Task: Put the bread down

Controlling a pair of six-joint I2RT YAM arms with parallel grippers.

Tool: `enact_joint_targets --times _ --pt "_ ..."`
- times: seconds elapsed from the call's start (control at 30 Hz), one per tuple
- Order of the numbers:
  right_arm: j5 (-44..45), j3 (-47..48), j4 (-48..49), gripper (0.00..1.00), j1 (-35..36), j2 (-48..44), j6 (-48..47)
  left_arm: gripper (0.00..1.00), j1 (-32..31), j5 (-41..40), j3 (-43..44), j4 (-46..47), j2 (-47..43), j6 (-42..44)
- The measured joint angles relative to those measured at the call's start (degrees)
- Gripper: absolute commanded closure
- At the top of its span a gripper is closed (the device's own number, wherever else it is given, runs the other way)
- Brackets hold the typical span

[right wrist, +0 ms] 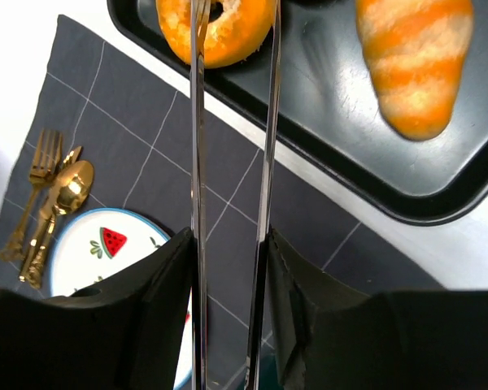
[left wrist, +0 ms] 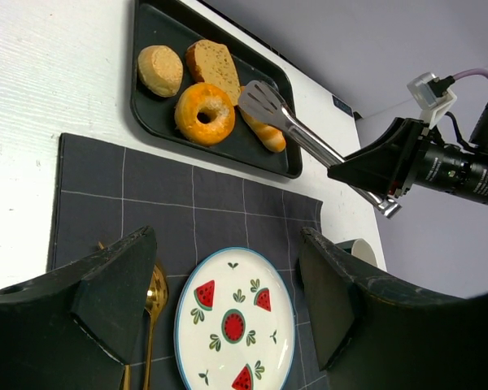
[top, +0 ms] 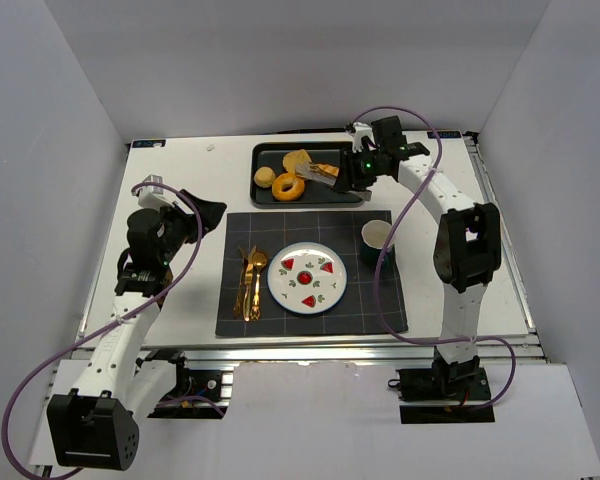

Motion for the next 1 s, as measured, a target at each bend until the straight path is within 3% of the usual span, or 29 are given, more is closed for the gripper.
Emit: enact_joint_targets --times 0.73,1.0 --pt "-1.7 -5.01 2.67 0.52 0.0 1.6 8.7 0.2 0.0 0.0 0.15 0.02 2.51 0.0" --pt "-2.97 -5.38 3.54 0.57 0.0 1.6 12.48 0.2 0.0 0.0 0.63 -0.33 2.67 0.02"
